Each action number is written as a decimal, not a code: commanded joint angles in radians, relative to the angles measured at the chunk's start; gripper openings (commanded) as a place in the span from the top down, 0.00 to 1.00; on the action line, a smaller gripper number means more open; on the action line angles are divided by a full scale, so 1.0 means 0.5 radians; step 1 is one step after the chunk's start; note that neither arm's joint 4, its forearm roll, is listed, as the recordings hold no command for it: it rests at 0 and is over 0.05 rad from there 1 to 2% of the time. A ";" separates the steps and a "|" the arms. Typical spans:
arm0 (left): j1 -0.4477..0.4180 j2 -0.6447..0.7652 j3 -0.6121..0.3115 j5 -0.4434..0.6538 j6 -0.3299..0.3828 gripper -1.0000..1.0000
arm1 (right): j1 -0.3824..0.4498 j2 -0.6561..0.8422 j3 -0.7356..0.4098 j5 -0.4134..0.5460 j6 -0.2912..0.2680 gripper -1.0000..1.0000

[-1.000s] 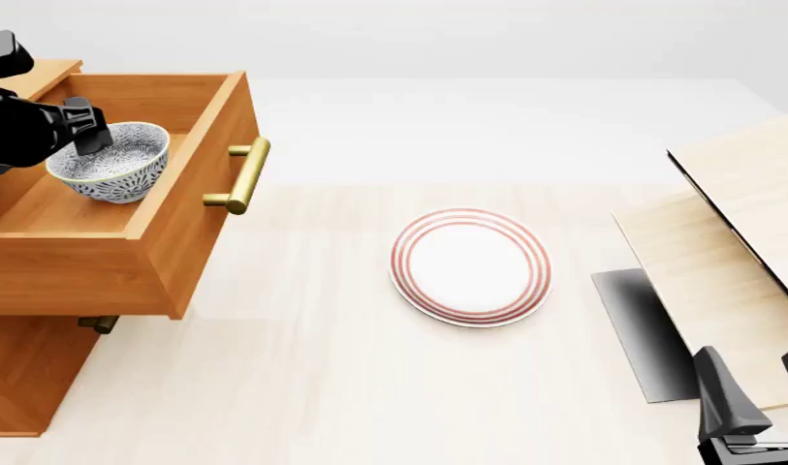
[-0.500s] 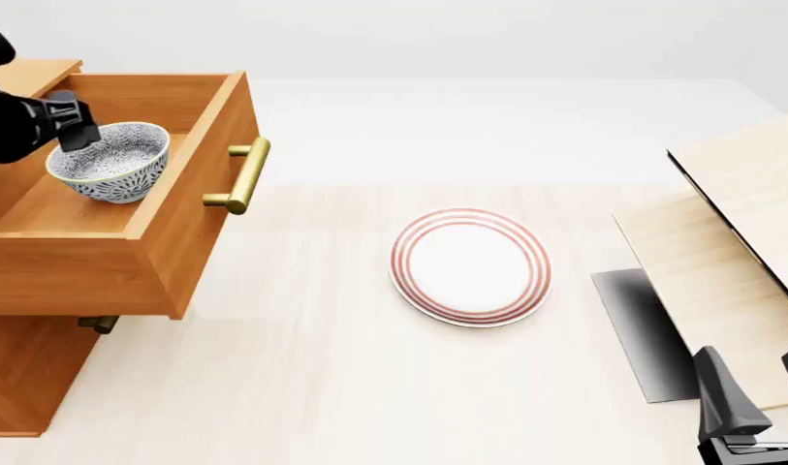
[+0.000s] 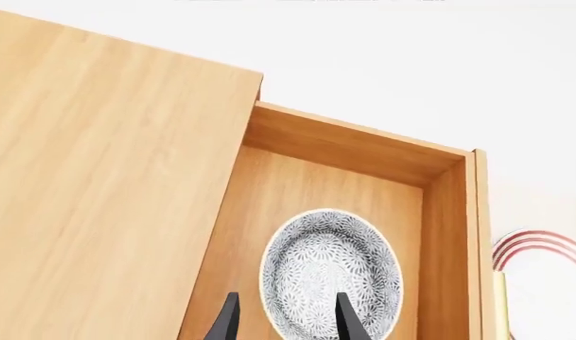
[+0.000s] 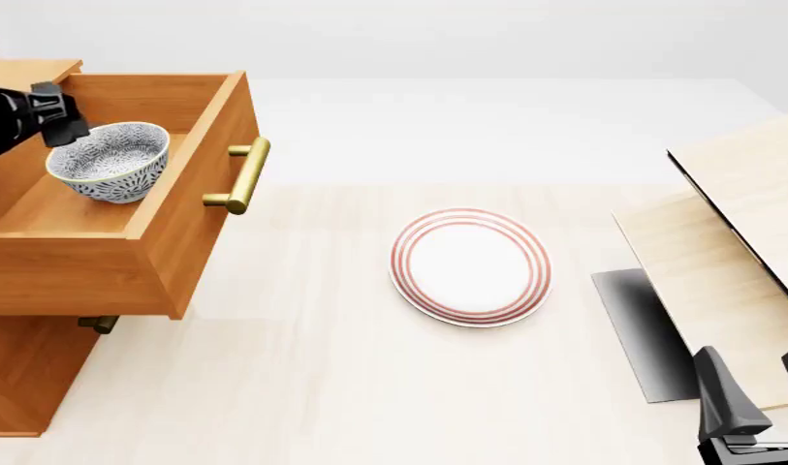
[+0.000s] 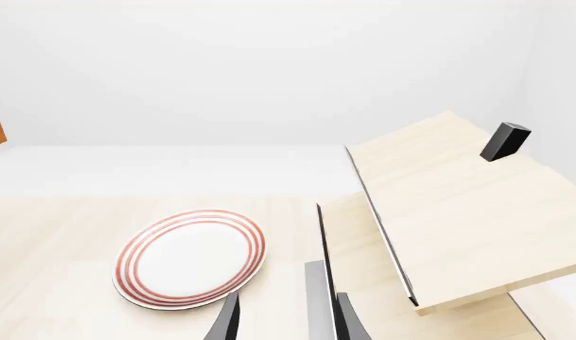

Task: Open the top drawer of the cabinet and put the bowl in it.

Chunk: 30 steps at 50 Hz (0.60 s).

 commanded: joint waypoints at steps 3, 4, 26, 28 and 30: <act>-0.011 -0.060 -0.033 0.068 0.028 0.00 | 0.000 -0.002 0.001 -0.001 -0.001 0.00; 0.001 -0.064 -0.035 0.076 0.045 0.00 | 0.000 -0.002 0.001 -0.001 -0.001 0.00; -0.007 -0.139 -0.107 0.175 0.060 0.00 | 0.000 -0.002 0.001 -0.001 -0.001 0.00; -0.009 -0.150 -0.110 0.179 0.051 0.00 | 0.000 -0.002 0.001 -0.001 -0.001 0.00; -0.005 -0.150 -0.108 0.181 0.059 0.00 | 0.000 -0.002 0.001 -0.001 -0.001 0.00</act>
